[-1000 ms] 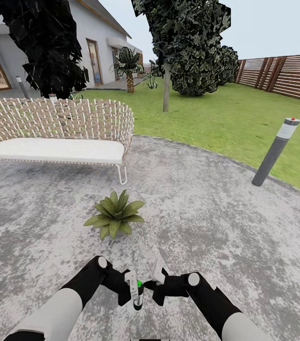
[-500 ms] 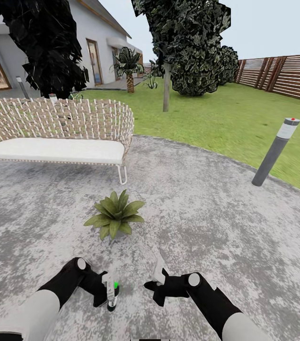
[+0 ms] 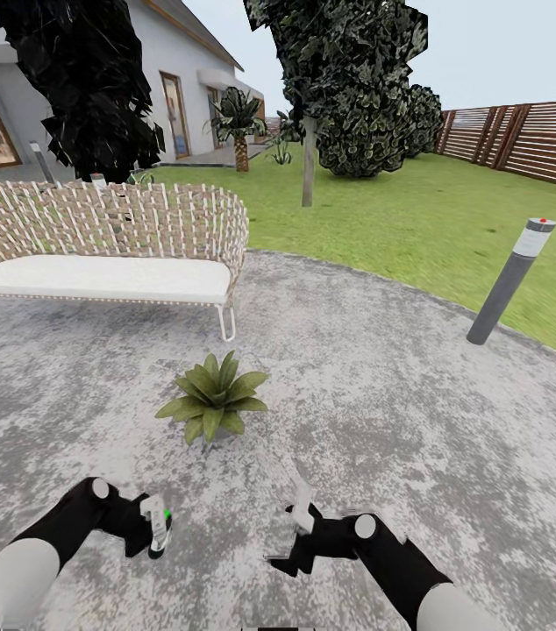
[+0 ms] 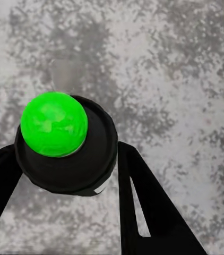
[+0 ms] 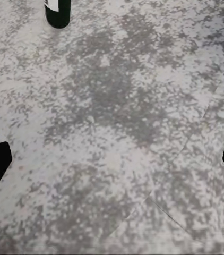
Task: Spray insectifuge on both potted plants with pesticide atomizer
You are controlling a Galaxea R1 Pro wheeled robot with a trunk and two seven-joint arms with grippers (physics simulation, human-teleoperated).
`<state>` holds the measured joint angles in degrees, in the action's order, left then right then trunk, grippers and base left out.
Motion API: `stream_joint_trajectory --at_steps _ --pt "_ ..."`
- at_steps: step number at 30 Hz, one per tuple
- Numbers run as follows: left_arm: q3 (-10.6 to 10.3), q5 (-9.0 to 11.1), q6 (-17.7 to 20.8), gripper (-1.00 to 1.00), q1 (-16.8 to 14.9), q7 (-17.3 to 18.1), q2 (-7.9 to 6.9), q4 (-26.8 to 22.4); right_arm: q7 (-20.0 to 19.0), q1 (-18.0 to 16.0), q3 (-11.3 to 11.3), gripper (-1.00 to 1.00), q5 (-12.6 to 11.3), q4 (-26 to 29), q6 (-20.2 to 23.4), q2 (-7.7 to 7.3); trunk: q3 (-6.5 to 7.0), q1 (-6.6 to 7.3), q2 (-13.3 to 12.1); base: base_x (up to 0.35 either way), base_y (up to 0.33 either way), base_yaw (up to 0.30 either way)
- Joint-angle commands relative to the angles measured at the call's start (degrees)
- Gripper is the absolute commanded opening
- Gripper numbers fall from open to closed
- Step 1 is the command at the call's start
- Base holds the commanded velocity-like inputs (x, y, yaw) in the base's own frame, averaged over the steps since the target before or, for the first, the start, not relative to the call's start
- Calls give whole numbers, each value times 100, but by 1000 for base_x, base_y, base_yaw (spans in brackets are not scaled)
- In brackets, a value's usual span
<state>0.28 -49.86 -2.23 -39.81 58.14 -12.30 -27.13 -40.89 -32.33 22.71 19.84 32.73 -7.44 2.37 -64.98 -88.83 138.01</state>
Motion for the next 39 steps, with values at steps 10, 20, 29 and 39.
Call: stream_joint_trajectory --at_steps 10,20,29,39 --pt "2604 202 713 -100 -1 -981 74 188 4357 7 -176 100 -931 -2529 -347 -18 -4 1 2 0 0 0" --pt "2733 128 3080 -100 -86 -763 105 92 4948 25 -275 100 -2304 -3091 -696 -124 -4 1 2 0 0 0" --pt "1391 32 4313 -100 -320 -287 108 -51 4955 25 -413 100 -3320 -3106 -696 -358 -4 1 2 1 0 0" --pt "1091 0 4627 -100 -424 437 55 -645 4950 79 -407 100 -3379 -3110 -706 -421 -4 1 2 229 123 0"
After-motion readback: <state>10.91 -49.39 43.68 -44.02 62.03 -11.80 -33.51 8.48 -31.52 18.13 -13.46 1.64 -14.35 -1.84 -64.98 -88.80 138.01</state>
